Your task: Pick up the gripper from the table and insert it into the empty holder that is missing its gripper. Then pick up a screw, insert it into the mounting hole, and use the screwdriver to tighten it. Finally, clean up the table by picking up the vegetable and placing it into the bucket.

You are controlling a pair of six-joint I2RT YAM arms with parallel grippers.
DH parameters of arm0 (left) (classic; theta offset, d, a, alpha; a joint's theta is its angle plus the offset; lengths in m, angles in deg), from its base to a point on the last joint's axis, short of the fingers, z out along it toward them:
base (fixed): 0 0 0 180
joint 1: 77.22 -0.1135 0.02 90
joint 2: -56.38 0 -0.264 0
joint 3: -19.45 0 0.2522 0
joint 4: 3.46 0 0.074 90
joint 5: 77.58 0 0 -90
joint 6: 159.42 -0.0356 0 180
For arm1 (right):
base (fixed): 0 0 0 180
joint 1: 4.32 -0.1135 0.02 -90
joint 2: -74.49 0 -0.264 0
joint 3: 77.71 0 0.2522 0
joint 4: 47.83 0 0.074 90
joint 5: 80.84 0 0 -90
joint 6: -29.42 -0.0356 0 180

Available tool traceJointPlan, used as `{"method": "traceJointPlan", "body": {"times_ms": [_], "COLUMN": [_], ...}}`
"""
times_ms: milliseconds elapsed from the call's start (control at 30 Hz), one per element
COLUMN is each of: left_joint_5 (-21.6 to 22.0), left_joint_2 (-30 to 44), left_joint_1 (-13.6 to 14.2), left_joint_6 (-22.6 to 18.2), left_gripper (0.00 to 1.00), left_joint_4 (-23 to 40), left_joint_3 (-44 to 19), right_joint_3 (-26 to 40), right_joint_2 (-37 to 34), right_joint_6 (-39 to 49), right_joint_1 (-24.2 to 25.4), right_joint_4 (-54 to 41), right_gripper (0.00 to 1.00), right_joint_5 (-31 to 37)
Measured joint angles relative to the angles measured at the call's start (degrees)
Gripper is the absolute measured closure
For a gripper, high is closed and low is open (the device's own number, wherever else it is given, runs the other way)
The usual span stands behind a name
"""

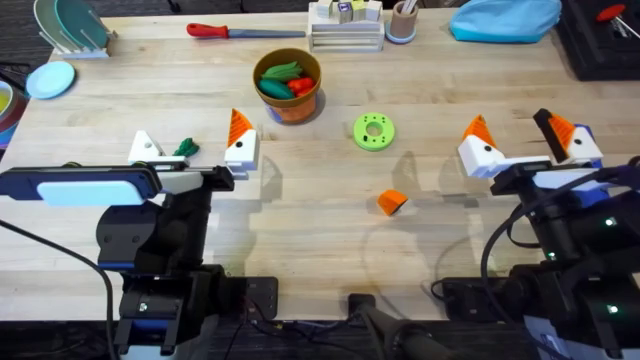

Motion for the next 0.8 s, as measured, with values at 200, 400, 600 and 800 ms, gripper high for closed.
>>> {"method": "traceJointPlan", "body": {"times_ms": [200, 400, 600, 800], "left_joint_5": [0.0, 0.0, 0.05, 1.49], "left_joint_2": [0.0, 0.0, 0.18, 7.47], "left_joint_1": [0.0, 0.0, 0.0, -0.86], "left_joint_6": [0.0, -0.02, 4.48, 3.67], "left_gripper": [0.008, 0.009, 0.011, 0.01], "left_joint_4": [-0.02, -0.02, 8.8, 25.13], "left_joint_3": [0.0, 0.0, -3.63, -20.88], "right_joint_3": [0.02, 0.02, 1.68, 15.32], "right_joint_2": [0.0, 0.0, 0.0, -3.39], "right_joint_6": [-0.02, 0.0, 0.0, 0.0], "right_joint_1": [0.0, 0.0, 0.0, 0.0], "right_joint_4": [-0.26, -0.26, -3.46, -21.0], "right_gripper": [0.009, 0.007, 0.007, 0.007], "right_joint_5": [0.02, 0.42, 0.06, -0.31]}}
